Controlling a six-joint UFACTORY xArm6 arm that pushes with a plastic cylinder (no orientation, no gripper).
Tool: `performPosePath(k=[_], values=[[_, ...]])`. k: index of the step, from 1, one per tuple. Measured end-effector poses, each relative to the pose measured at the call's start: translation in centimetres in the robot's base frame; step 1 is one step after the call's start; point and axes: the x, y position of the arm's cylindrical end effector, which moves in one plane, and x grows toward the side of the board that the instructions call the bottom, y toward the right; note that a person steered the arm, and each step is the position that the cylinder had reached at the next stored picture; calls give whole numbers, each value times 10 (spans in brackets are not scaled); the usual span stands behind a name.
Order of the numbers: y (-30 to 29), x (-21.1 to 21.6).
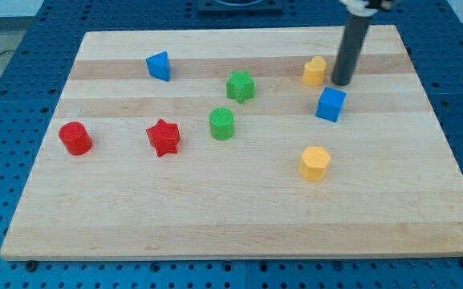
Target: Push the yellow heart into the green star
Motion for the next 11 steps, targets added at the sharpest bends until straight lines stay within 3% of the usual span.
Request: performPosePath(k=[1,2,3,5,7,8,10,11], values=[[-25,2],[-5,4],[27,-19],[29,-85],[36,-103],[20,-96],[-49,-19],[-73,-15]])
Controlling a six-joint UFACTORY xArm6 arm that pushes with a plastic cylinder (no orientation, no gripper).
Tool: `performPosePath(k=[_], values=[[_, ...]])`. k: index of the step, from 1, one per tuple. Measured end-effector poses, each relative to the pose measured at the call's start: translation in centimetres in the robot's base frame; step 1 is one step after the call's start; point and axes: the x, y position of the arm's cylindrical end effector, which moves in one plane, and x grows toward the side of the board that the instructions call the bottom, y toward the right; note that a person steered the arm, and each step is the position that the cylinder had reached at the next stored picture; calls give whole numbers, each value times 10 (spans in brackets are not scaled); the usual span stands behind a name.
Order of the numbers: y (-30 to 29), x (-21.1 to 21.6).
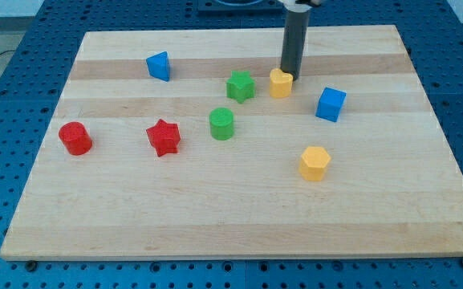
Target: Push the yellow heart into the green star
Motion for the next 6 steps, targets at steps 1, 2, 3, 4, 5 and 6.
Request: performPosePath(k=[1,2,3,4,5,6], values=[[16,3],[36,19],[11,19],[-58,19],[-69,19],[-8,7]])
